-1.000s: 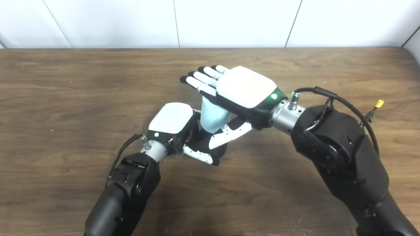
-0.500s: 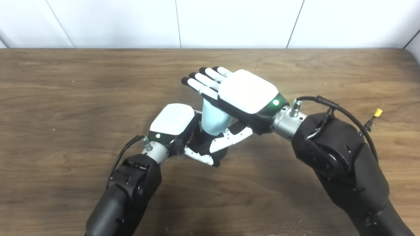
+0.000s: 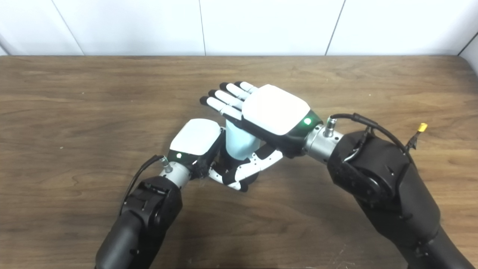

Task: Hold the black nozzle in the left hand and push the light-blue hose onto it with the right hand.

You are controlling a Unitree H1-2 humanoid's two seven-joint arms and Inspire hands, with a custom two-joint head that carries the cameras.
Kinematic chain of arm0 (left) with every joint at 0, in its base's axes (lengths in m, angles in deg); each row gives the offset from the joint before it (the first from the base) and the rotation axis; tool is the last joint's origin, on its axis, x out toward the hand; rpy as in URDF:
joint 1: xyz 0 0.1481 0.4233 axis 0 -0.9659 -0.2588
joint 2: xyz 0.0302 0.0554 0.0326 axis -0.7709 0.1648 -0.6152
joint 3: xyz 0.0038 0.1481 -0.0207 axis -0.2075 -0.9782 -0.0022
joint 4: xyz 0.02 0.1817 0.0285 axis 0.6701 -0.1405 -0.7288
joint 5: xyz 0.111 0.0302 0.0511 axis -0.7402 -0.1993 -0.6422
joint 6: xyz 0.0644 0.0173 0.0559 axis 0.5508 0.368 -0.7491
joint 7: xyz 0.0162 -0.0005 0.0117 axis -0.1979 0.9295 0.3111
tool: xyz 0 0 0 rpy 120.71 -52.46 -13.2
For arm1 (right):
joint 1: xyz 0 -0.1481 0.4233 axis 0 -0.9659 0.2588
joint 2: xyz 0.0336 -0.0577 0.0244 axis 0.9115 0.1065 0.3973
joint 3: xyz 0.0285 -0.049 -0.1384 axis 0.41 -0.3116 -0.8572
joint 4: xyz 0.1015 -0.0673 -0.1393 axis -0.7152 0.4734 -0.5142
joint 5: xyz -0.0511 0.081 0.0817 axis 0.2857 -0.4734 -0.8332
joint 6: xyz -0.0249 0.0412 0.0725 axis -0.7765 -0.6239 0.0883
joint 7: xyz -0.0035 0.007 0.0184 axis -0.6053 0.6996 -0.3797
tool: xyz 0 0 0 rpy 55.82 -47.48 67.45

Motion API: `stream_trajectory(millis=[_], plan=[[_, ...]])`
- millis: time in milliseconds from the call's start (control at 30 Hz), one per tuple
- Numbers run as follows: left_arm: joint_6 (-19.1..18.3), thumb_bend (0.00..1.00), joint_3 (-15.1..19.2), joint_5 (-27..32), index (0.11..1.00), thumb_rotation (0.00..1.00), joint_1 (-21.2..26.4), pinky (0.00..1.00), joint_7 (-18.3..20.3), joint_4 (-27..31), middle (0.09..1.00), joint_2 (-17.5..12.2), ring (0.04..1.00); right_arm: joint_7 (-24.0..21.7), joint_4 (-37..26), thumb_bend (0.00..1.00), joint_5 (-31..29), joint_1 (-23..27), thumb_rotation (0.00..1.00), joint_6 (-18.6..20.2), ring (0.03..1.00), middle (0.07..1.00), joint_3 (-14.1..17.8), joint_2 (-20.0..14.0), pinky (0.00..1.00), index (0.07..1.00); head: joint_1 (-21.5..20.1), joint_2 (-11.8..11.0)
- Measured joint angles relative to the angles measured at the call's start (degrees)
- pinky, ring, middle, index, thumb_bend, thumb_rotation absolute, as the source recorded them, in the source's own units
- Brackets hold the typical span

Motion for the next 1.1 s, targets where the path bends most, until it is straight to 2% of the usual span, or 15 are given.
stream_trajectory(millis=[267,567,700,1100], plan=[[0.0,0.52,0.08,-0.45,0.474,0.0,0.05,0.42,0.51,0.07,0.511,0.16,0.515,0.01,0.11,0.75,0.04,0.31,1.0,0.56,0.995,0.968,-0.93,0.01,0.99,0.942,0.09,0.26],[0.05,0.52,0.11,-0.45,0.483,0.0,0.03,0.4,0.57,0.16,0.489,0.12,0.499,0.02,0.36,0.77,1.25,1.04,1.0,0.95,1.0,0.992,-2.17,-0.05,0.99,0.974,0.17,0.53],[0.07,0.53,0.11,-0.45,0.487,0.0,0.04,0.39,0.73,0.17,0.477,0.09,0.494,0.1,0.63,0.78,1.76,0.95,1.0,0.96,1.0,1.0,-2.29,-0.06,0.99,0.999,0.09,0.53],[0.11,0.53,0.23,-0.33,0.485,0.0,0.03,0.39,0.74,0.18,0.476,0.06,0.491,1.9,1.12,0.79,2.05,0.12,1.0,0.95,1.0,1.0,-2.28,-0.08,1.0,1.0,0.09,0.79]])
